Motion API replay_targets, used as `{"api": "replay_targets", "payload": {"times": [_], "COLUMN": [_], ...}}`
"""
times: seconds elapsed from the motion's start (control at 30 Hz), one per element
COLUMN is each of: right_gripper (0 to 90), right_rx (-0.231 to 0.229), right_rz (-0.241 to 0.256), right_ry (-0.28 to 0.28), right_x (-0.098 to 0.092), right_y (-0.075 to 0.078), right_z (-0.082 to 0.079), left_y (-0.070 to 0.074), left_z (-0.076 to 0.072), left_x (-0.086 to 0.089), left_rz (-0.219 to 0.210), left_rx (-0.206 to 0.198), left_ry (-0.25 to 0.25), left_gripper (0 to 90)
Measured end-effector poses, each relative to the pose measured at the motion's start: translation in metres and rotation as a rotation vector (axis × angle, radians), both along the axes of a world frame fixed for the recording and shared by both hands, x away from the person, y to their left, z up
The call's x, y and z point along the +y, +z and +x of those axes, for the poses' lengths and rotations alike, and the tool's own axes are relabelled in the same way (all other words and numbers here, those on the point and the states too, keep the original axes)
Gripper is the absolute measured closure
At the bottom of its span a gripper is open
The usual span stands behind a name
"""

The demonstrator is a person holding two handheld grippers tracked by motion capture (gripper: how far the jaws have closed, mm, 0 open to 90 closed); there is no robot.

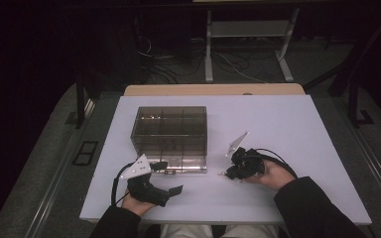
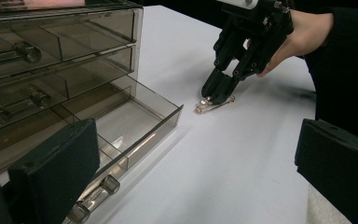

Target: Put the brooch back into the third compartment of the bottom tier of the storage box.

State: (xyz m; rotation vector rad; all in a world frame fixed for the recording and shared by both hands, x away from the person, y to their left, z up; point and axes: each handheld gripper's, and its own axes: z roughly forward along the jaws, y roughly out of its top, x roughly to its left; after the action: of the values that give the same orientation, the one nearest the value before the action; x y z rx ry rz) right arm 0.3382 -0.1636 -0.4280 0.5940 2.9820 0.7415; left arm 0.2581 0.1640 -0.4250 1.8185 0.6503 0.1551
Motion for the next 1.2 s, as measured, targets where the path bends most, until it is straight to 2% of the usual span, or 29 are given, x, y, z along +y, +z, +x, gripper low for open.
{"api": "replay_targets", "payload": {"times": [0.07, 0.13, 0.2, 0.3, 0.57, 0.67, 1.2], "right_gripper": [80.0, 80.0, 80.0, 80.1, 80.1, 80.1, 80.0], "right_rx": [-0.017, -0.015, 0.015, 0.014, 0.035, 0.049, 0.034], "right_rz": [0.0, 0.028, 0.035, 0.022, 0.053, 0.068, 0.099], "right_ry": [-0.007, -0.018, -0.031, -0.04, -0.051, -0.052, -0.029], "right_x": [0.0, -0.003, -0.005, -0.008, -0.007, -0.008, 0.0], "right_y": [0.001, 0.005, 0.006, 0.005, 0.01, 0.011, 0.033], "right_z": [0.0, 0.0, 0.0, 0.002, 0.0, -0.001, -0.002], "left_y": [0.0, 0.0, 0.0, 0.0, 0.0, 0.0, 0.0], "left_z": [0.0, 0.0, 0.0, 0.0, 0.0, 0.0, 0.0], "left_x": [0.0, 0.0, 0.0, 0.0, 0.0, 0.0, 0.0], "left_rz": [0.0, 0.002, 0.001, 0.002, 0.001, 0.002, -0.001], "left_rx": [0.0, 0.002, 0.001, -0.001, 0.0, 0.001, 0.002], "left_ry": [0.001, -0.001, -0.002, -0.002, -0.001, -0.002, 0.002], "left_gripper": [0.0, 0.0, 0.0, 0.0, 0.0, 0.0, 0.0]}}
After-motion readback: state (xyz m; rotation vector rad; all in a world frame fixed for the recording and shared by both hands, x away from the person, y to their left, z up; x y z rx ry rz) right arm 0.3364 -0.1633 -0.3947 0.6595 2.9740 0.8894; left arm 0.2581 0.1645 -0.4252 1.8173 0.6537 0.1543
